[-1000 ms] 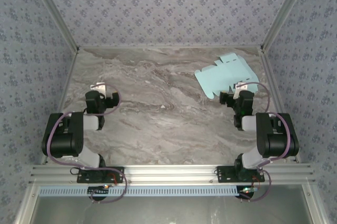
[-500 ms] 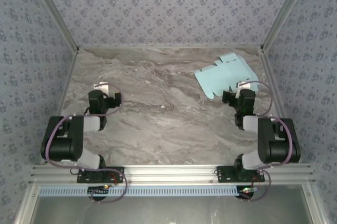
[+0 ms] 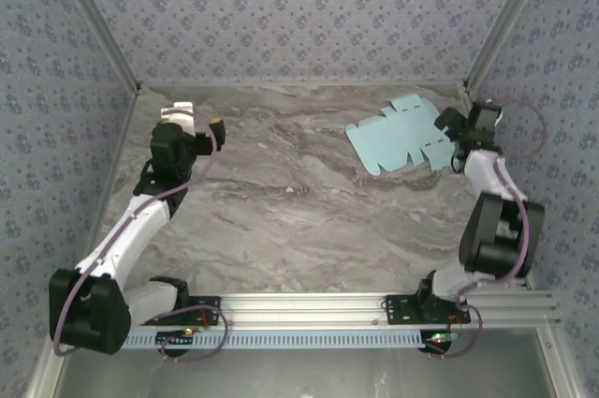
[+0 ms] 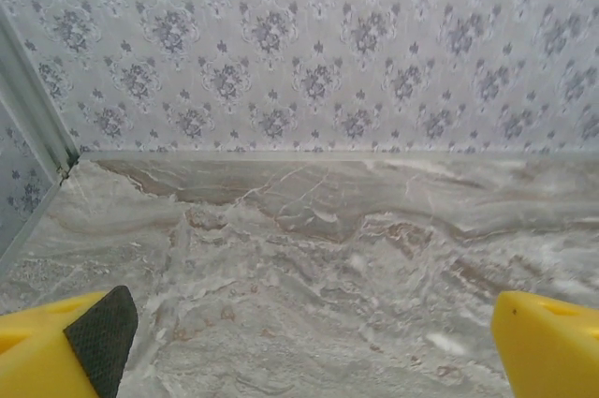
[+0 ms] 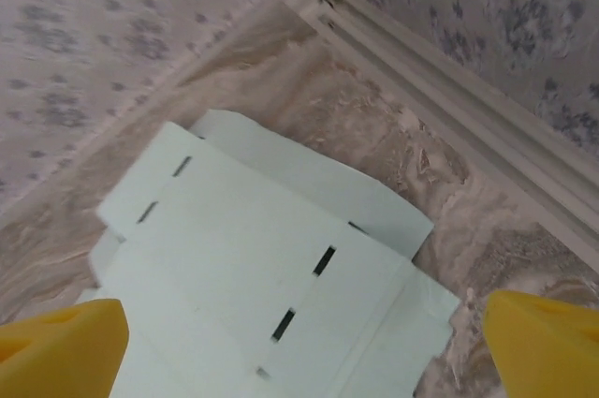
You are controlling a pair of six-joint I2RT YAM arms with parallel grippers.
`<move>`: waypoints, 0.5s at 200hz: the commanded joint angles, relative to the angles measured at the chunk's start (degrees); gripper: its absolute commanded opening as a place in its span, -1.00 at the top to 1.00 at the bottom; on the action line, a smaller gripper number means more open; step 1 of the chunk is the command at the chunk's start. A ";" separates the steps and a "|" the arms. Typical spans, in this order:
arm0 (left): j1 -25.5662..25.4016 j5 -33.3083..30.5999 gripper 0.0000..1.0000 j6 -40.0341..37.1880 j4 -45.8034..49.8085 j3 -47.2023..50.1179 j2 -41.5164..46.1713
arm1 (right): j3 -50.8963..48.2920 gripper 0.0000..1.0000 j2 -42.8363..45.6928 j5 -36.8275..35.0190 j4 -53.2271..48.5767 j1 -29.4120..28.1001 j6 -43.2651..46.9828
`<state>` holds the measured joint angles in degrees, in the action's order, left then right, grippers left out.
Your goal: Fold the paper box
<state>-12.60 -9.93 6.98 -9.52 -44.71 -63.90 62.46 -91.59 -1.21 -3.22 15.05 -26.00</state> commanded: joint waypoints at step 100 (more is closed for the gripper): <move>6.54 -7.79 -0.98 32.70 22.42 8.03 18.26 | 41.42 -1.00 -38.16 12.73 -26.96 -6.30 15.81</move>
<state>-6.55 -15.68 34.15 10.98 -40.14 -51.59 101.82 -127.02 9.08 -23.57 10.13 -13.50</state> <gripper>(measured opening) 0.993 0.996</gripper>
